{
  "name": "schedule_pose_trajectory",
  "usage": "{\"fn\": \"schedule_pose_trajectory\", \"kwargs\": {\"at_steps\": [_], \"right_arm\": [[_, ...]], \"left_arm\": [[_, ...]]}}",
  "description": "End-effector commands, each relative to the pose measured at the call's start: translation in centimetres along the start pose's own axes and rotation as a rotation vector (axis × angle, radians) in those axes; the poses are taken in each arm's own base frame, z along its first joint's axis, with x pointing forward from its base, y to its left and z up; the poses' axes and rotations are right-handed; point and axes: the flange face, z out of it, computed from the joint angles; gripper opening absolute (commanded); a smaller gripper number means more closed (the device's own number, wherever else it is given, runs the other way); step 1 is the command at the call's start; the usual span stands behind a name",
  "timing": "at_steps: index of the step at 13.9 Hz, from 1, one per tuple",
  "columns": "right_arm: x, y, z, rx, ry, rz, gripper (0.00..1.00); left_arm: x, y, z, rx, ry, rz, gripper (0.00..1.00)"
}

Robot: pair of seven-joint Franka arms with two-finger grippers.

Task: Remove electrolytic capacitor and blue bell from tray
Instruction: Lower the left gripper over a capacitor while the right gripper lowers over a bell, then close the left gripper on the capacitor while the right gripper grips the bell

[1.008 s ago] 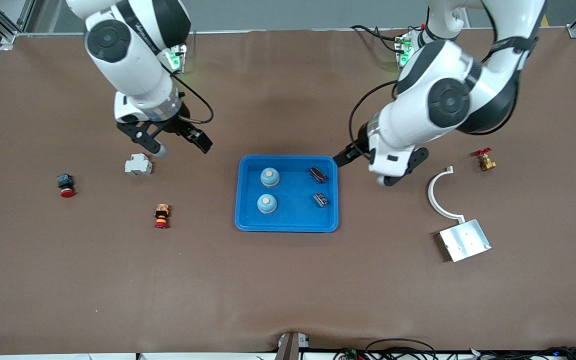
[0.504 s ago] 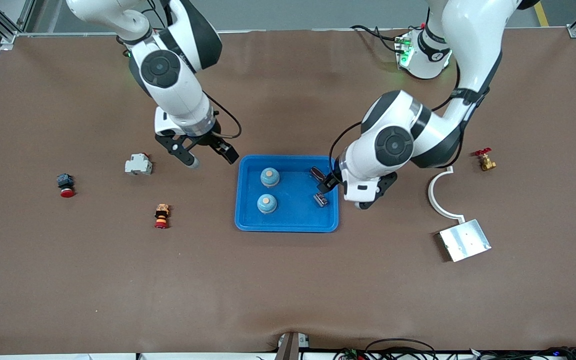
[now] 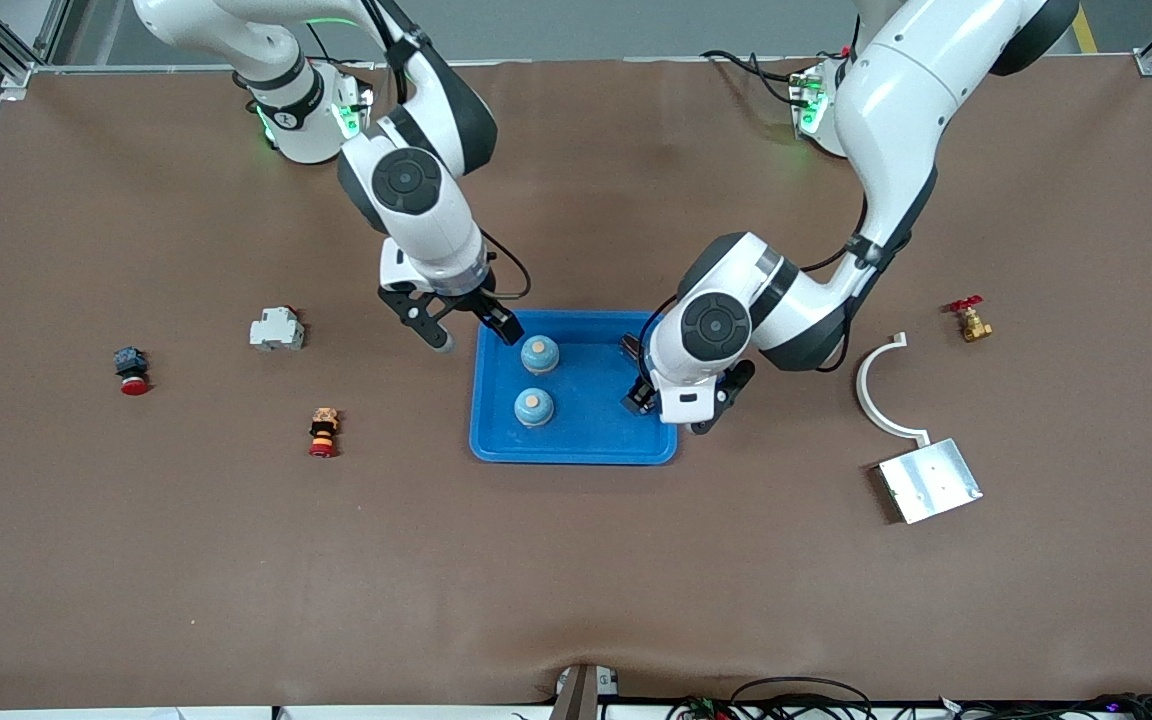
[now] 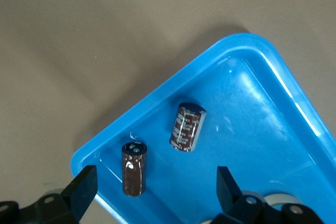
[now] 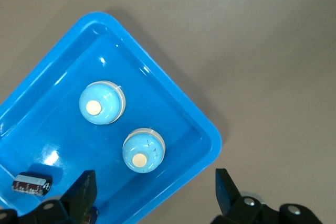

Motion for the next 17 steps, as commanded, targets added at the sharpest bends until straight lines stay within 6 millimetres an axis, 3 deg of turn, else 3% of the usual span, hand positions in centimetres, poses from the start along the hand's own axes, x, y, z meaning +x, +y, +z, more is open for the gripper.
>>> {"fn": "schedule_pose_trajectory", "kwargs": {"at_steps": [1, 9, 14, 17], "right_arm": [[-0.5, -1.3, 1.7, -0.007, 0.008, 0.018, 1.0], [-1.7, -4.3, 7.5, -0.042, 0.045, 0.06, 1.0], [-2.7, -4.6, 10.6, -0.036, 0.057, 0.059, 1.0], [-3.2, -4.8, 11.6, -0.041, 0.057, 0.067, 1.0]], "left_arm": [[-0.9, 0.6, 0.7, 0.001, 0.012, -0.008, 1.0], [-4.2, 0.9, 3.5, 0.016, -0.029, -0.009, 1.0], [-5.0, 0.7, 6.4, 0.056, -0.038, -0.001, 1.0], [-4.8, 0.7, 6.8, 0.06, -0.038, -0.002, 1.0]]}}
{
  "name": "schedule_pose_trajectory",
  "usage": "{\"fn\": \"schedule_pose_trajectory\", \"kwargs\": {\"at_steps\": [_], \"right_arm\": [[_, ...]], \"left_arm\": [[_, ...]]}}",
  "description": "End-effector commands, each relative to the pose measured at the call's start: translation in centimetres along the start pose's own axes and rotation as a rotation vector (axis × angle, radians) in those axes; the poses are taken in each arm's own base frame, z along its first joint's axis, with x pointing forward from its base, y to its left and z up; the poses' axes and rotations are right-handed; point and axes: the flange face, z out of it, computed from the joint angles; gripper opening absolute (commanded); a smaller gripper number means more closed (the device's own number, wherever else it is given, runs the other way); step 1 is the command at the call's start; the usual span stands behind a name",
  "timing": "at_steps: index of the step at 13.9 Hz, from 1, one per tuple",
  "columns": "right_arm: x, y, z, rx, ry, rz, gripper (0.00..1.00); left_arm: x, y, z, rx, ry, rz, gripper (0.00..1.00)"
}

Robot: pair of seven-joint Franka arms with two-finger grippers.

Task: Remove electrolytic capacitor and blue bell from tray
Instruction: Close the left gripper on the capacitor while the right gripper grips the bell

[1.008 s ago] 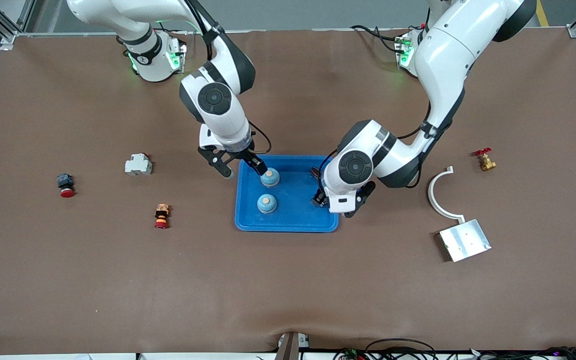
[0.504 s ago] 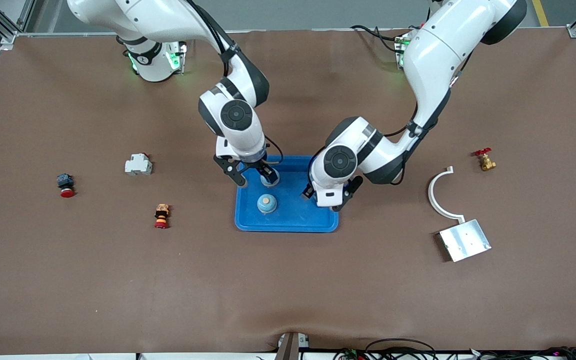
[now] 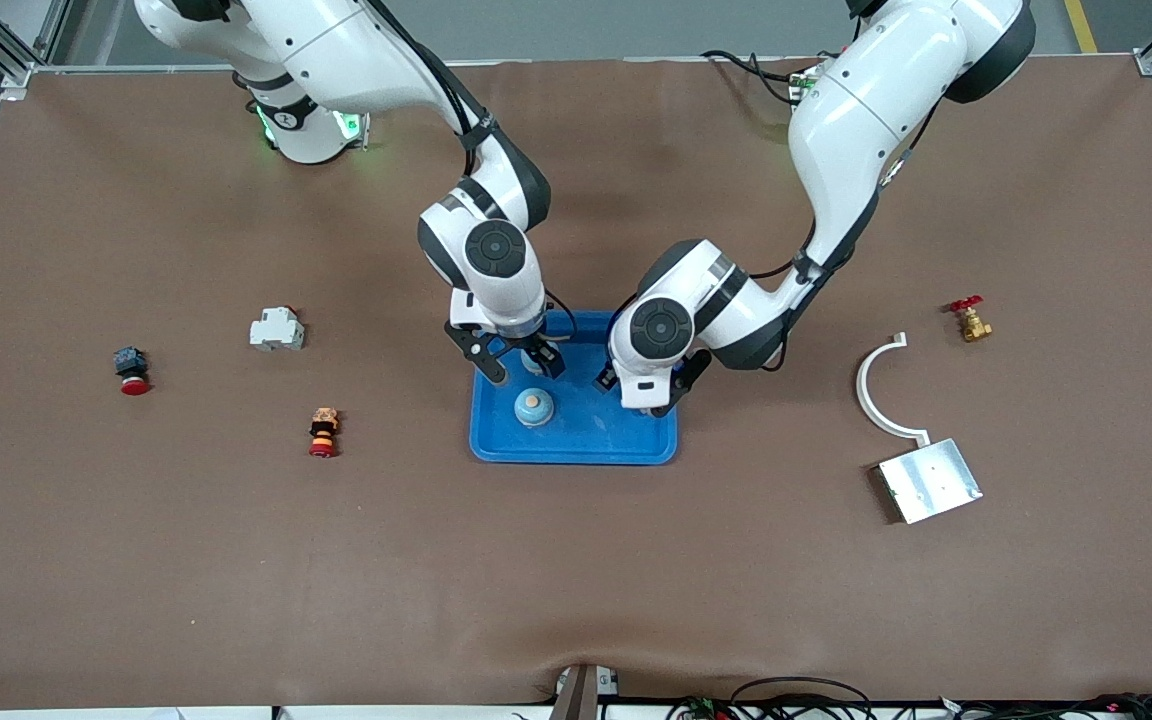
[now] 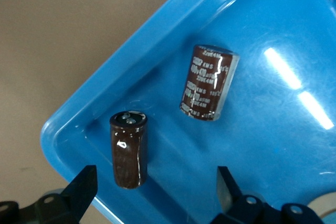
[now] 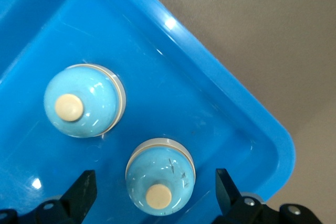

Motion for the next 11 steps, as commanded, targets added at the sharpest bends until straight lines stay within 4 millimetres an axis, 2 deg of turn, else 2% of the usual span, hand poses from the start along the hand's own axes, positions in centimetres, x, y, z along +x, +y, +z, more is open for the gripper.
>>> {"fn": "schedule_pose_trajectory", "kwargs": {"at_steps": [1, 11], "right_arm": [[-0.5, -1.0, 0.5, 0.008, 0.022, 0.016, 1.0], [-1.6, -1.2, 2.2, -0.007, 0.032, 0.004, 1.0]], "left_arm": [[0.0, 0.4, -0.1, -0.009, -0.005, -0.018, 1.0], [0.7, 0.3, 1.7, 0.011, -0.006, -0.023, 1.0]]}}
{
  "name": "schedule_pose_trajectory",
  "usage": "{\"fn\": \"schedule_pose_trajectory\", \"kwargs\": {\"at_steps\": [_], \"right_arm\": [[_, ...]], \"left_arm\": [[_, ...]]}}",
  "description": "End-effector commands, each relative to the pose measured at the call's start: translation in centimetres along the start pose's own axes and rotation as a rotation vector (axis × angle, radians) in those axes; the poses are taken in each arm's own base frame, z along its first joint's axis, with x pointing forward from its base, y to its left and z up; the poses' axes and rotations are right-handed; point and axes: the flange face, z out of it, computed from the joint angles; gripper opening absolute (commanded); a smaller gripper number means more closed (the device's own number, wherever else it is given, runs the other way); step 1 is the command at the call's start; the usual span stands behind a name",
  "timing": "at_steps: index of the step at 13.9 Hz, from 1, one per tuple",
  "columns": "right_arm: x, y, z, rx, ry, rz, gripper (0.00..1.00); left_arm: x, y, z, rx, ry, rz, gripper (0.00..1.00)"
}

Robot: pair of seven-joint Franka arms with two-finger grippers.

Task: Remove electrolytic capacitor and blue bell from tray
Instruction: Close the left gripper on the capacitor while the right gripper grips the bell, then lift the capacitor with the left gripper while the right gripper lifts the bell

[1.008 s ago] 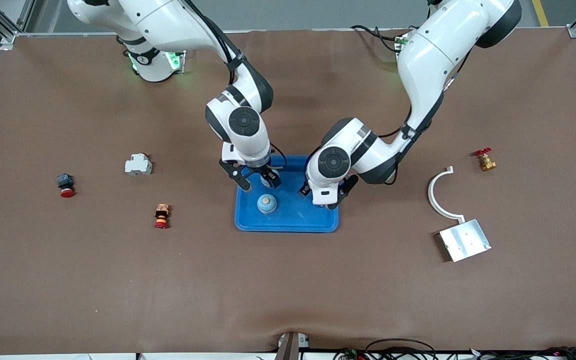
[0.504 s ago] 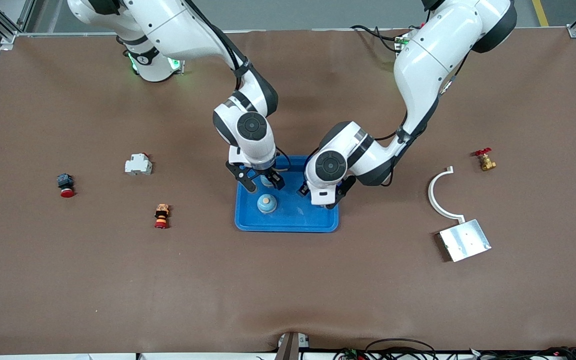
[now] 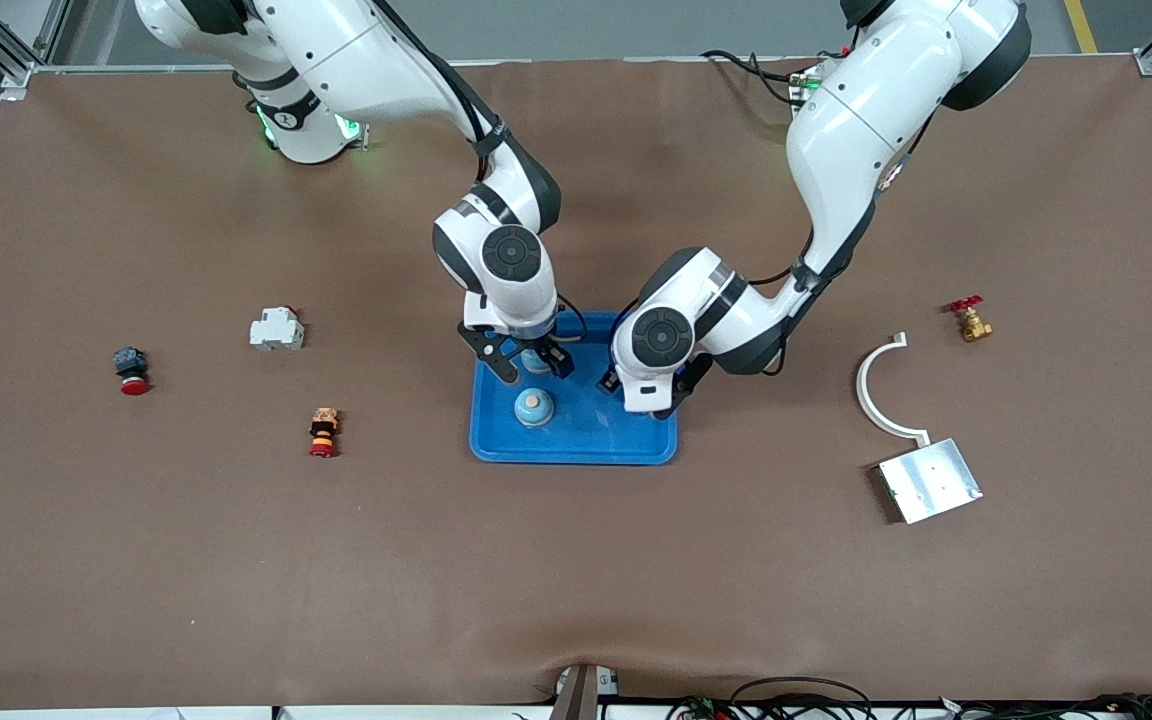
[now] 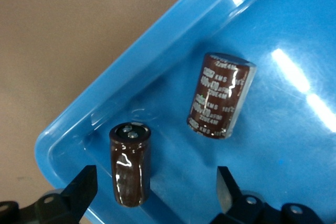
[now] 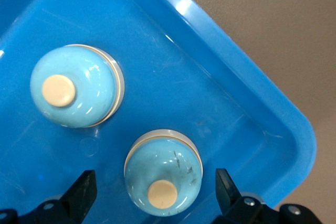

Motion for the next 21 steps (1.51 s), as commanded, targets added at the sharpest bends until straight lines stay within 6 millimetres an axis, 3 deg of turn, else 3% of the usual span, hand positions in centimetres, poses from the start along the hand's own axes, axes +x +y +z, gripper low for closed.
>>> {"fn": "schedule_pose_trajectory", "kwargs": {"at_steps": [1, 6, 9, 10, 12, 13, 15, 21], "right_arm": [[-0.5, -0.8, 0.5, 0.006, 0.031, 0.011, 1.0], [-0.7, -0.9, 1.0, 0.001, 0.044, -0.001, 1.0], [-0.7, -0.9, 1.1, 0.001, 0.045, -0.002, 0.6], [-0.7, -1.0, 1.1, 0.003, 0.045, -0.004, 0.51], [-0.8, -1.1, 1.1, 0.015, 0.043, -0.005, 0.46], [-0.8, -1.1, 1.0, 0.02, 0.043, -0.005, 0.32], [-0.8, -1.2, 1.0, 0.021, 0.043, -0.006, 0.0], [-0.7, -1.8, -0.3, 0.027, 0.043, -0.014, 0.0]], "left_arm": [[0.0, 0.5, 0.2, -0.01, -0.003, -0.014, 1.0], [0.0, 0.6, 0.7, -0.016, -0.005, -0.012, 1.0], [0.0, 0.5, 1.3, -0.007, -0.008, -0.012, 1.0], [0.1, 0.5, 1.3, -0.005, -0.007, -0.013, 1.0], [0.1, 0.5, 1.1, -0.008, -0.006, -0.013, 1.0], [0.2, 0.6, 1.1, -0.01, -0.006, -0.014, 0.82], [0.2, 0.5, 1.1, -0.008, -0.006, -0.014, 0.57], [0.1, 0.6, 0.5, -0.017, -0.006, -0.03, 0.0]]}}
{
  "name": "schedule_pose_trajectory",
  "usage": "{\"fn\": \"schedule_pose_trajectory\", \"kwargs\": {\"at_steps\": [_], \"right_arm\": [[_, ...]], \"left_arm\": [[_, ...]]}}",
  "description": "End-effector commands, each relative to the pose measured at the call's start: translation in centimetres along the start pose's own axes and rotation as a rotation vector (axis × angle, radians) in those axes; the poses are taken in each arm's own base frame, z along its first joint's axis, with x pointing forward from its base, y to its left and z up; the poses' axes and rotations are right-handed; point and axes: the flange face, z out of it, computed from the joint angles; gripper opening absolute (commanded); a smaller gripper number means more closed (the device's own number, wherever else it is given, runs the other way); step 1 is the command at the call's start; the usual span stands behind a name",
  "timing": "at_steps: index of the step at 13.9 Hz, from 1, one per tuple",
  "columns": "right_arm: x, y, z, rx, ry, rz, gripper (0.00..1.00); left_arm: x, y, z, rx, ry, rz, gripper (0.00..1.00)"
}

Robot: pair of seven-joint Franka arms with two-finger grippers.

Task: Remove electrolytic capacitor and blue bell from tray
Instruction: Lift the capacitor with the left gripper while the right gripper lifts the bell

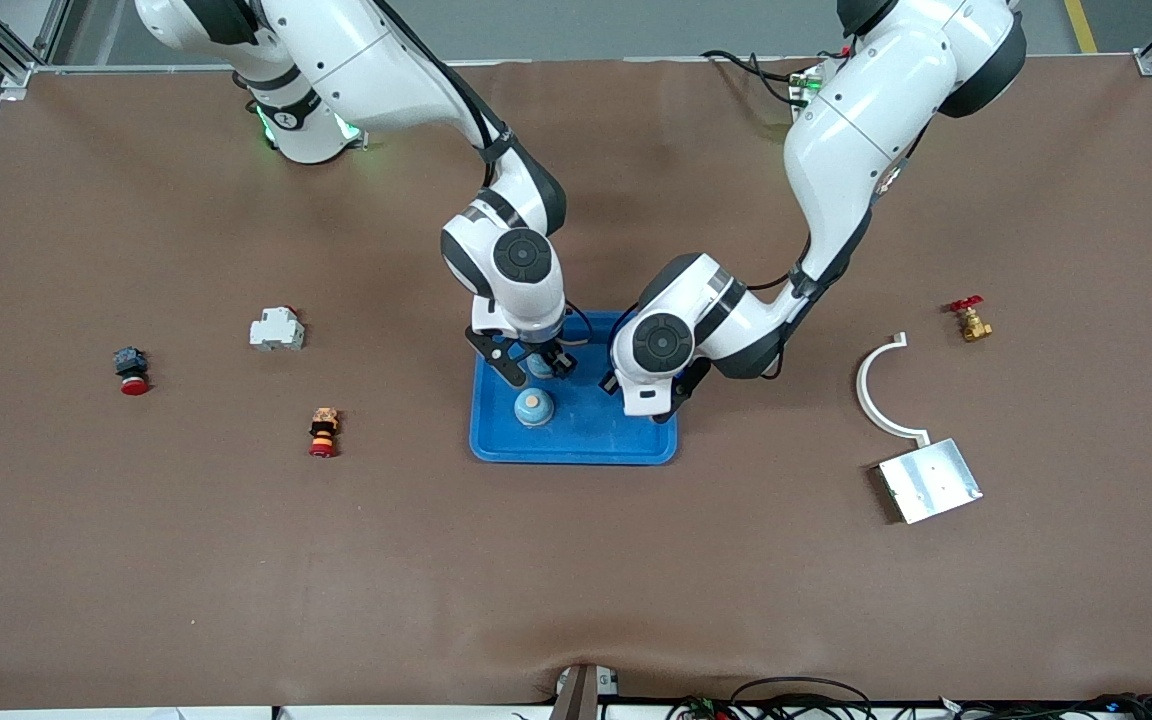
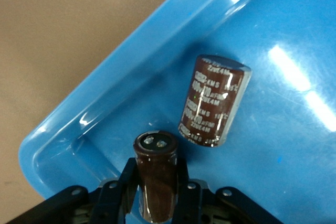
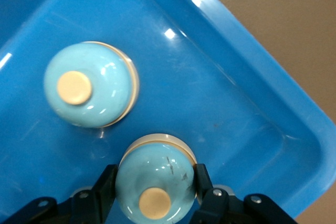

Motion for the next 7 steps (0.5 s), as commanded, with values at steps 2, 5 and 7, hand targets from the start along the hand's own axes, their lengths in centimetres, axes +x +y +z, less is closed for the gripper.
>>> {"fn": "schedule_pose_trajectory", "kwargs": {"at_steps": [2, 5, 7], "right_arm": [[0.0, -0.7, -0.7, -0.004, 0.02, -0.003, 0.0], [0.6, -1.2, -1.9, -0.043, 0.023, -0.022, 0.0], [1.0, -1.5, -2.8, -0.063, 0.022, -0.037, 0.0]], "left_arm": [[-0.2, 0.2, -0.5, -0.011, 0.005, -0.045, 0.0], [-0.4, 0.2, -2.4, -0.037, 0.014, -0.058, 0.0], [-0.5, 0.1, -5.3, -0.068, 0.02, -0.06, 0.0]]}}
